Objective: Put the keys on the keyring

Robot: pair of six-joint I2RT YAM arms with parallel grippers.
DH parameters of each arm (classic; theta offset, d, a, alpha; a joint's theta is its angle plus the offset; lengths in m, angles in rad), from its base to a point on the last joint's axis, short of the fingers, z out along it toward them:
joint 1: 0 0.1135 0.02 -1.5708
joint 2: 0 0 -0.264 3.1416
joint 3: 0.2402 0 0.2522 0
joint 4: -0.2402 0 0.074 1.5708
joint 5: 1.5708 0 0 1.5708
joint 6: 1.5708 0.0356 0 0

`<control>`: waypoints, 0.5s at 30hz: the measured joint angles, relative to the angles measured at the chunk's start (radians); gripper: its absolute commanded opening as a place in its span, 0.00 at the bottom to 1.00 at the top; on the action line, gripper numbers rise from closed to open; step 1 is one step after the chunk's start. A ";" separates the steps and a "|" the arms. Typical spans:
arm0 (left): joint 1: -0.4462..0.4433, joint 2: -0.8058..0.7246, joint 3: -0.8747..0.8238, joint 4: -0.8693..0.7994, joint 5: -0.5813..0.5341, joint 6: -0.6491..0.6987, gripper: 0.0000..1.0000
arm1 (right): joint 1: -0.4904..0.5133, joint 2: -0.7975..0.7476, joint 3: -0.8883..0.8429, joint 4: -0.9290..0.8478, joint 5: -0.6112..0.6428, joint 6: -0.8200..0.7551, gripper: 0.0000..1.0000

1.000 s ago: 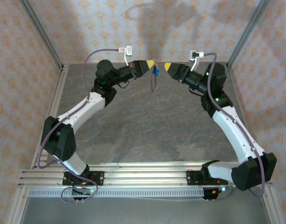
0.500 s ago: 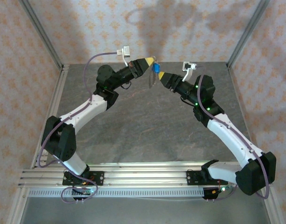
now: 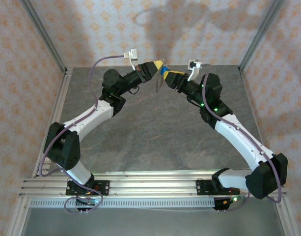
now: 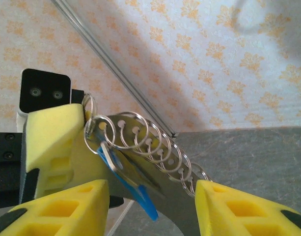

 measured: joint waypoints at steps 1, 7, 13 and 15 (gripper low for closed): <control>0.000 0.000 0.000 0.001 0.000 0.000 0.00 | 0.000 0.003 0.008 0.000 -0.001 -0.006 0.47; 0.000 0.000 0.000 0.006 0.000 0.000 0.00 | 0.016 0.023 0.039 -0.006 -0.027 -0.032 0.24; 0.000 0.000 -0.001 0.010 0.000 0.000 0.00 | 0.031 0.035 0.043 -0.023 -0.064 -0.055 0.00; 0.000 0.000 -0.001 0.011 0.000 0.000 0.00 | 0.031 0.034 0.043 -0.024 -0.065 -0.058 0.00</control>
